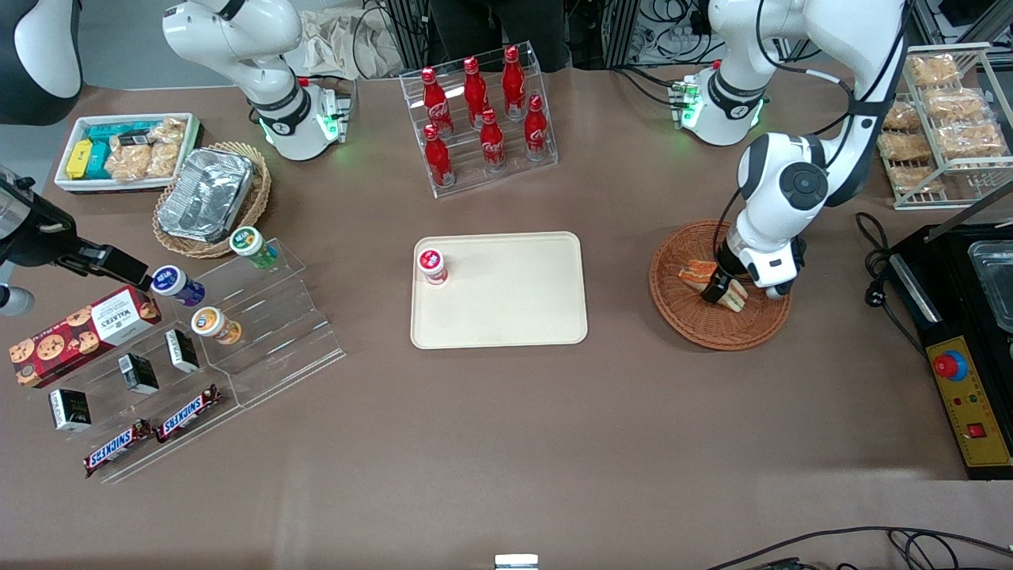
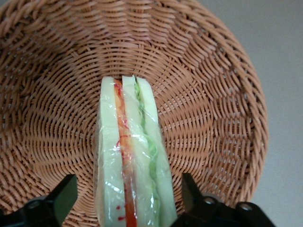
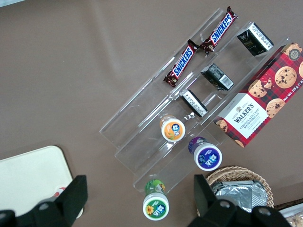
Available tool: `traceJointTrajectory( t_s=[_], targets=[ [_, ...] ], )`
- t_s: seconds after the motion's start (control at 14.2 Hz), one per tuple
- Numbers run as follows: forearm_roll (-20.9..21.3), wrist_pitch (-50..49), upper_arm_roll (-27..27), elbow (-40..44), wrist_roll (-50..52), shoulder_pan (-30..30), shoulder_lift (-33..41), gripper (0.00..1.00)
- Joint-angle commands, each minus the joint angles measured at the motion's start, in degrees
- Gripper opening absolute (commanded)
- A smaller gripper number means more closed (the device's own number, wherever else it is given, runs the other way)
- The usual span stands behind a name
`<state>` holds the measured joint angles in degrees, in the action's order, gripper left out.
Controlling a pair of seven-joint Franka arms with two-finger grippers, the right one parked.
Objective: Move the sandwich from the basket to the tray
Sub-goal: 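Close the left gripper on the wrapped sandwich and lift it, then carry the sandwich with the left gripper over the cream tray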
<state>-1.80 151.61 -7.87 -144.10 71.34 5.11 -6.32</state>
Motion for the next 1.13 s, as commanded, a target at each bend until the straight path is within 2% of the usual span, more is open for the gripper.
traceJointTrajectory(
  t_s=[0.0, 0.14, 0.35, 0.63, 0.77, 1.06],
  targets=[
    [0.7, 1.7, 0.1, 0.0, 1.6, 0.5, -0.6, 0.42],
    [0.7, 1.9, 0.1, 0.0, 1.6, 0.5, -0.6, 0.01],
    [0.8, 1.8, 0.1, 0.2, 1.3, 0.6, 0.3, 0.0],
    [2.3, -2.4, 0.1, 2.4, -1.4, 2.4, 6.8, 0.0],
    [3.5, -10.8, -1.1, 7.4, -3.5, 2.4, 9.4, 0.0],
    [3.3, -35.1, -4.6, 27.2, -9.5, 2.4, 8.7, 0.0]
  ],
)
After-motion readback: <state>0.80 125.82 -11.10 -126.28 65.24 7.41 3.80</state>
